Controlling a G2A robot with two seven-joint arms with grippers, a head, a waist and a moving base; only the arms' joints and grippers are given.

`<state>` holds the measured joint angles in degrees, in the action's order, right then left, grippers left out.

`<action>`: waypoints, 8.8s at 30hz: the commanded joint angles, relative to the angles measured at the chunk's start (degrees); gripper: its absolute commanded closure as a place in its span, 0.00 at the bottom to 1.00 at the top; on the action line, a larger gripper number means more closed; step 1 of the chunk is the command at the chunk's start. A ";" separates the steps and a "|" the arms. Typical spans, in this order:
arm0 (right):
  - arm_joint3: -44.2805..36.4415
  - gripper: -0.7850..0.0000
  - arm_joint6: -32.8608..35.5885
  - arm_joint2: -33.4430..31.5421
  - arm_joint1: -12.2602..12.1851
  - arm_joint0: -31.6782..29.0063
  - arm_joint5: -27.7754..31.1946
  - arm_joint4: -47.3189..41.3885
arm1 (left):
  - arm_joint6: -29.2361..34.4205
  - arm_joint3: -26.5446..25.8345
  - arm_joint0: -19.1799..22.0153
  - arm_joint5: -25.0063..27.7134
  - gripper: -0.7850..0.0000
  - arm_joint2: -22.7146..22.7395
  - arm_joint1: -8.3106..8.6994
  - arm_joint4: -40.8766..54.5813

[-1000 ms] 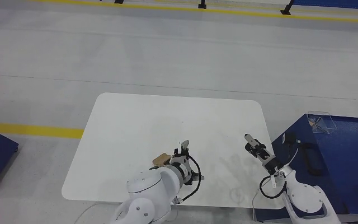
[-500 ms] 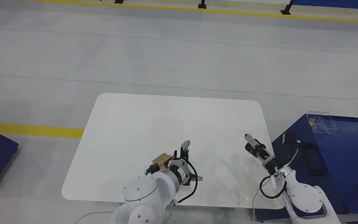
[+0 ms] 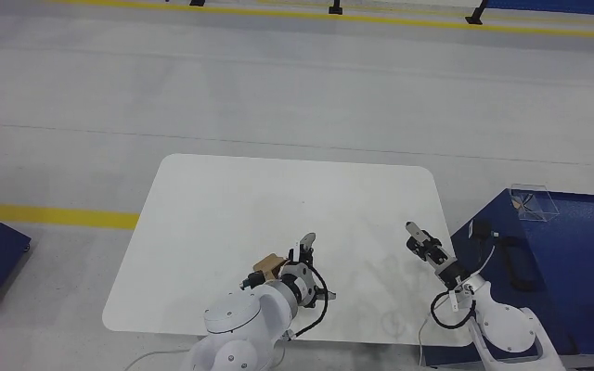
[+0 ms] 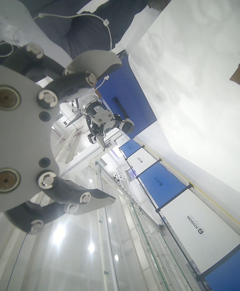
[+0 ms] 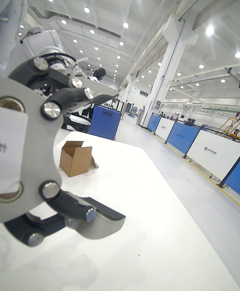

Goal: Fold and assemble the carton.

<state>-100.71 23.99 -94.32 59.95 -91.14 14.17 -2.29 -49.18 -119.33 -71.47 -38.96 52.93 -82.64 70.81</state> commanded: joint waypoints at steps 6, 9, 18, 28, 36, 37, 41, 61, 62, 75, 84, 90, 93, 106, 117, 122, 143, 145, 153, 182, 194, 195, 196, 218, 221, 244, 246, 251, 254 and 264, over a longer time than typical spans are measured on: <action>-3.72 0.00 0.35 4.47 -0.08 1.95 -4.29 15.47 | -3.85 -2.42 -2.23 -12.31 0.00 -0.01 1.61 -10.62; -4.64 0.00 1.10 10.01 0.22 4.41 -7.32 23.74 | 2.88 -2.49 -5.55 -19.04 0.00 3.52 3.55 -19.00; -1.12 0.00 0.11 26.78 2.04 14.54 -17.64 50.37 | 2.89 0.34 -15.04 -19.04 0.00 3.11 6.10 -29.30; 3.53 0.00 0.51 37.66 4.25 19.90 -22.19 64.34 | 2.89 6.45 -10.33 -19.04 0.00 0.62 4.95 -28.52; 6.10 0.00 -1.31 40.72 5.40 20.21 -20.02 65.11 | 2.88 14.93 -4.72 -19.04 0.00 -2.82 2.90 -27.32; 6.23 0.00 -1.52 40.87 5.50 20.13 -19.84 65.13 | 2.88 15.66 -4.20 -19.04 0.00 -2.96 2.65 -27.14; 6.90 0.00 -1.78 41.25 5.84 20.01 -19.24 65.37 | 2.88 16.97 -2.93 -19.04 0.00 -2.94 1.80 -26.05; 7.21 0.00 -0.02 41.87 7.45 20.04 -19.62 65.38 | 2.89 8.17 -11.75 -19.04 0.00 -0.19 2.14 -32.16; 7.51 0.00 -0.10 42.04 7.58 20.20 -19.75 65.46 | 2.89 9.06 -10.88 -19.04 0.00 -0.54 1.99 -31.36; 9.93 0.00 0.56 42.77 8.69 20.88 -20.63 68.00 | 2.88 18.56 -4.20 -19.04 0.00 -1.88 0.23 -27.39; 10.56 0.00 0.50 42.80 9.32 20.83 -20.41 68.77 | 2.88 22.51 -2.35 -19.04 0.00 -2.22 -0.43 -26.51; 9.65 0.00 -0.53 41.88 9.57 20.55 -20.45 69.06 | 2.88 20.21 -2.42 -19.04 0.00 -1.69 -0.99 -26.62; 7.93 0.00 -1.95 40.38 9.43 19.82 -20.29 69.35 | 2.88 17.16 -3.97 -19.04 0.00 -0.68 -1.13 -28.19; 1.34 0.00 9.18 23.44 5.81 9.61 -6.82 62.15 | -2.68 5.47 -11.71 -13.46 0.00 1.33 -3.58 -37.34; 5.06 0.00 11.77 27.82 6.50 10.83 -5.20 59.81 | -2.68 5.47 -11.71 -13.46 0.00 1.33 -3.58 -37.34; 8.81 0.00 9.06 31.46 7.40 13.85 -7.25 62.03 | -2.68 5.47 -11.71 -13.46 0.00 1.33 -3.58 -37.34; 22.77 0.00 0.30 40.68 12.11 27.31 -15.95 62.46 | -2.68 5.47 -11.71 -13.46 0.00 1.33 -3.58 -37.34; 23.91 0.00 -0.11 41.19 12.57 28.32 -16.01 61.51 | -2.68 5.47 -11.71 -13.46 0.00 1.33 -3.58 -37.34; 28.32 0.00 -6.18 40.33 13.69 29.85 -14.89 56.32 | -2.68 5.47 -11.71 -13.46 0.00 1.33 -3.58 -37.34; 11.38 0.00 -13.08 37.65 12.64 19.33 -20.66 66.04 | 23.36 4.49 -19.64 17.23 0.00 3.49 -0.31 -57.27; 9.89 0.00 -15.11 37.52 12.57 17.95 -17.54 66.90 | 29.92 4.21 -22.50 28.62 0.00 3.80 0.44 -61.81; 9.93 0.00 -15.32 37.53 12.59 17.76 -17.28 67.05 | 31.58 4.82 -23.45 31.40 0.00 4.98 0.78 -63.04; 10.09 0.00 -15.44 37.61 12.62 17.66 -17.17 67.39 | 32.52 5.52 -24.69 34.32 0.00 6.24 1.05 -63.42; 21.01 0.00 -18.67 43.36 15.52 22.78 -18.16 72.19 | 35.71 22.35 -27.53 57.42 0.00 10.07 1.32 -63.30; 22.25 0.00 -18.78 43.80 15.92 23.38 -18.22 72.22 | 33.50 24.47 -25.83 57.30 0.00 9.19 0.90 -64.47; 25.64 0.00 -17.56 44.76 18.03 25.35 -18.60 73.36 | 31.97 33.83 -19.01 57.26 0.00 9.72 -0.73 -59.78; 25.81 0.00 -17.46 44.85 18.19 25.48 -18.59 73.51 | 32.00 34.55 -18.48 57.21 0.00 9.85 -0.85 -59.44; 26.07 0.00 -17.40 44.81 18.55 25.64 -18.74 73.90 | 31.73 36.22 -17.25 57.30 0.00 10.44 -1.13 -58.46; 26.21 0.00 -17.30 44.69 18.72 25.68 -18.76 74.11 | 31.51 37.05 -16.76 57.51 0.00 10.83 -1.25 -58.40; 26.39 0.00 -17.19 44.26 19.22 25.54 -18.65 74.89 | 30.65 37.67 -16.65 58.98 0.00 12.70 -1.47 -58.39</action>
<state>-74.33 6.79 -50.02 79.12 -65.57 -4.50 72.53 -18.39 -81.71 -88.24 19.71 65.53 -84.05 12.31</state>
